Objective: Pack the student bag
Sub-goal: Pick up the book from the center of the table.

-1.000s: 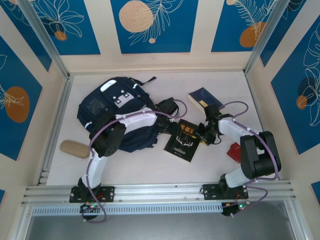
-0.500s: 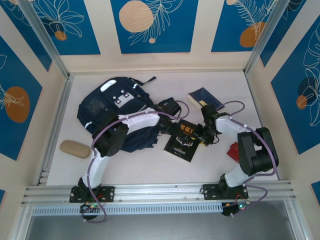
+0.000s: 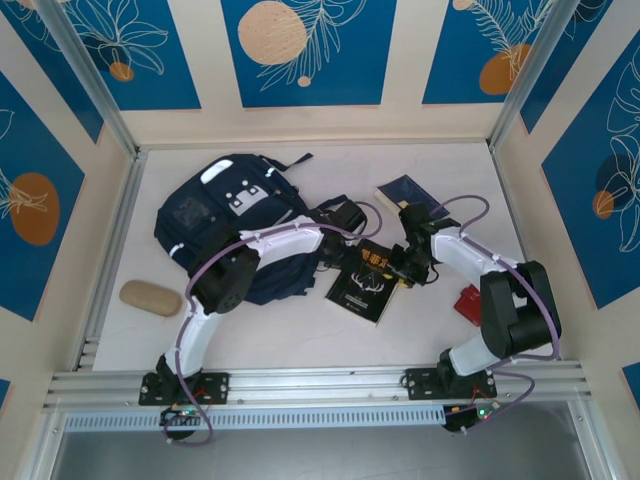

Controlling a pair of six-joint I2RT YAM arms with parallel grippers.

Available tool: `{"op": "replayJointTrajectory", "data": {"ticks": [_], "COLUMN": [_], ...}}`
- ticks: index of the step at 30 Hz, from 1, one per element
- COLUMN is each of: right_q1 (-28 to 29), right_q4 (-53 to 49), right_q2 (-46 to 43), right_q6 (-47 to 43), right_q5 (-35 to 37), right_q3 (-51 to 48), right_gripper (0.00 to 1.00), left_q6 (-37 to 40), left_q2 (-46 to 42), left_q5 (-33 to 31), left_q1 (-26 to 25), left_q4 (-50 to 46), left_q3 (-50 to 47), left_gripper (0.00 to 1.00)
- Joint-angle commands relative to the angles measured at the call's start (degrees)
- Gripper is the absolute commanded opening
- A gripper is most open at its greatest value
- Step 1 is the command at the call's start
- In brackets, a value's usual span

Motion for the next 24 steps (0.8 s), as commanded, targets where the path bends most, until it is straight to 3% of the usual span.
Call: {"op": "replayJointTrajectory", "data": {"ticks": [1, 6, 10, 13, 15, 20, 24], "right_q1": [2.3, 2.4, 2.4, 2.0, 1.6, 0.1, -0.3], "right_q4": [1.5, 3.7, 4.5, 4.6, 4.6, 6.7, 9.9], "right_q2": [-2.6, -3.0, -3.3, -4.8, -6.3, -10.4, -13.6], "right_q6": [2.2, 3.4, 3.3, 1.7, -0.2, -6.2, -12.1], "right_q5": [-2.2, -2.6, -2.2, -1.5, -1.7, -6.5, -15.0], "right_q3": [1.5, -0.2, -0.8, -0.8, -0.6, 0.4, 2.1], "right_gripper": [0.27, 0.21, 0.11, 0.00, 0.00, 0.00, 0.00], "left_q6": [-0.7, -0.6, -0.5, -0.5, -1.0, -2.4, -4.2], "left_q2": [5.8, 5.2, 3.1, -0.7, -3.8, -12.7, -21.4], "left_q5": [-5.0, -4.7, -3.8, -2.2, -1.4, 0.8, 5.8], "left_q1": [-1.1, -1.1, -1.0, -0.1, 0.8, 2.7, 6.3], "left_q4": [-3.9, -3.2, -2.4, -0.4, 1.2, 5.0, 9.2], "left_q3": [-2.4, -2.2, -2.4, -3.3, -4.2, -8.4, -14.3], "left_gripper": [0.38, 0.37, 0.37, 0.41, 0.44, 0.62, 0.77]}}
